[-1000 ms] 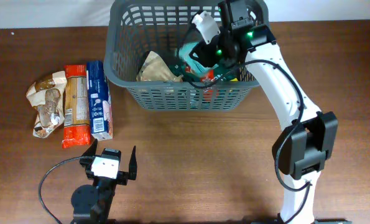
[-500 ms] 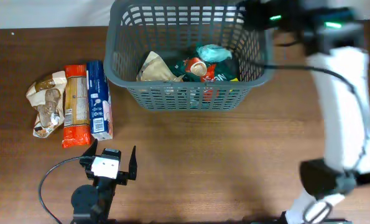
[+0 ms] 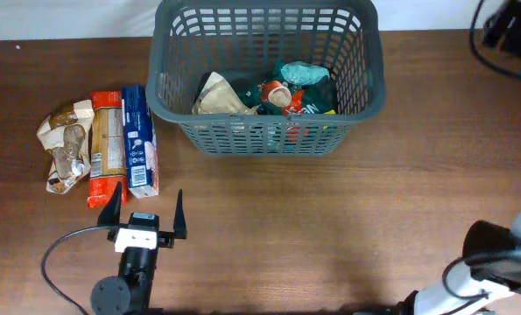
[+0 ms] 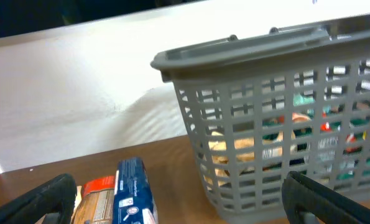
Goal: Pack container
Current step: 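Reach the left gripper to the blue box and grasp it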
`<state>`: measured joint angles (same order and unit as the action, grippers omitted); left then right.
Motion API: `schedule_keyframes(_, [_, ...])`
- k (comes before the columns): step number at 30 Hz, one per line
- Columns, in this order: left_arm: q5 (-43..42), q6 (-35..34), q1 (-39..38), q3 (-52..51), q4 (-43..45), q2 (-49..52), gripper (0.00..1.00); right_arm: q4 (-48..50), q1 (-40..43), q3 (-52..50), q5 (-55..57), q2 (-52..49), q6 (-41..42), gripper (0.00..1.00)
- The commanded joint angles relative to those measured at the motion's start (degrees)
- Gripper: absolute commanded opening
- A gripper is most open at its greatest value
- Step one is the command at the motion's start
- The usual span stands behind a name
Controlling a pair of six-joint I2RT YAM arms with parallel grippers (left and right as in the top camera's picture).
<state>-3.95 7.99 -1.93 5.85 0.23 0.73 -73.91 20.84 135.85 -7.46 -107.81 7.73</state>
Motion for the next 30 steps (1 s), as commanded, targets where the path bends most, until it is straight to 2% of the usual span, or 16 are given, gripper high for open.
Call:
schedule_keyframes(1, [4.76,-8.07,0.09,2.23,-5.05,0.48,0.99,-0.31,2.14,-3.13,0.22,-0.79,2.45,0.99])
schedule_keyframes(3, [4.96,-12.00,0.68,5.35,-13.97,3.28,0.99,-0.28,2.93,-5.53,0.28,-1.29,2.43,0.99])
schedule_keyframes(5, [4.92,-12.48,1.09,8.28,-19.26,6.84,0.99,-0.28,3.17,-7.72,0.46,-1.44,2.43,0.99])
schedule_keyframes(9, [5.27,-12.44,3.96,16.46,-22.21,18.73,0.99,-0.26,3.19,-11.52,0.46,-1.44,2.43,0.99])
schedule_keyframes(13, [4.00,-11.50,9.55,29.44,-27.26,36.72,0.99,-0.26,3.19,-13.84,0.39,-1.44,2.47,0.99])
schedule_keyframes(19, [-5.33,-3.28,17.53,53.90,-41.18,64.06,0.99,-0.24,3.19,-14.14,0.46,-1.44,2.43,0.99])
schedule_keyframes(22, [-5.86,-3.28,18.95,65.05,-46.66,74.93,0.99,-0.24,3.19,-14.14,0.46,-1.44,2.43,0.99])
schedule_keyframes(25, [-9.81,-3.61,18.93,71.76,-49.18,81.99,0.99,-0.24,3.19,-14.14,0.46,-1.44,2.43,0.99])
schedule_keyframes(30, [-14.49,-3.58,18.93,74.36,-47.12,87.52,0.99,-0.24,3.19,-14.14,0.46,-1.44,2.43,0.99])
